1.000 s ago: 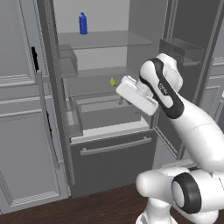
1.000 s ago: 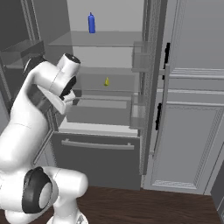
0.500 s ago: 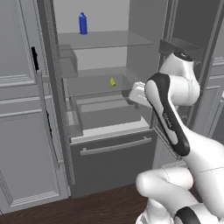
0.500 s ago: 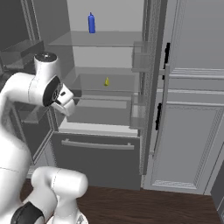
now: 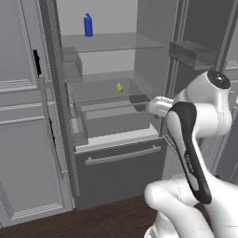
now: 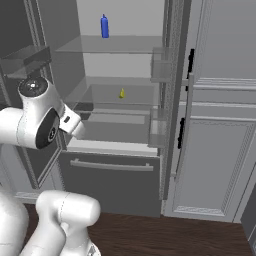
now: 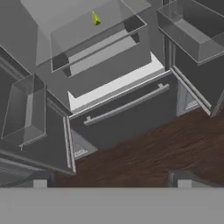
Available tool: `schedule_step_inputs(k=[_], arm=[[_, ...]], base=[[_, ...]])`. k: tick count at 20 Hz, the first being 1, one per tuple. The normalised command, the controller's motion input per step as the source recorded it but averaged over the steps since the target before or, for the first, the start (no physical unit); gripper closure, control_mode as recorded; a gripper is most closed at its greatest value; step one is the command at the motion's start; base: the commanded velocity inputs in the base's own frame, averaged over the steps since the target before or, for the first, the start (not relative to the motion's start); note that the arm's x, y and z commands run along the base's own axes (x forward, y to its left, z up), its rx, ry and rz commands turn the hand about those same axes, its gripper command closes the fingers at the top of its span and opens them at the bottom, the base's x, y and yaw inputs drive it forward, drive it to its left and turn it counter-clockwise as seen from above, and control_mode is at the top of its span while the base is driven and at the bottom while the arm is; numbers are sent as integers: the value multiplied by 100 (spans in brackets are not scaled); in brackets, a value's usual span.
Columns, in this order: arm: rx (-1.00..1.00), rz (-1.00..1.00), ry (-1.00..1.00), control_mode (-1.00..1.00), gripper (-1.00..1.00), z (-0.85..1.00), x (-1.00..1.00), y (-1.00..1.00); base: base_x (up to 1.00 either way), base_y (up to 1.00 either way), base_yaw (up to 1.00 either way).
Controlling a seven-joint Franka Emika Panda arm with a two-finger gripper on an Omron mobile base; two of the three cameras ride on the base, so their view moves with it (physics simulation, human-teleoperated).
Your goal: Grab a lemon wedge from the fridge and one ice cube from the ice bowl, and put them in the glass of lemonade.
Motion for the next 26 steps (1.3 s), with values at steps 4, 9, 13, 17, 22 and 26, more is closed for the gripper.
schedule_step_inputs(k=[4,9,13,17,22,26], arm=[[-33,0,0,-100,-100,66,0,-27],[-11,-6,0,-100,-100,18,0,-37],[0,1,-1,-100,-100,0,-19,0],[0,7,0,-100,-100,0,-51,0],[0,6,0,-100,-100,0,-35,0],[0,9,0,-100,-100,0,-6,-1]], base=[[0,0,0],[0,0,0],[0,0,0],[0,0,0],[0,0,0],[0,0,0]])
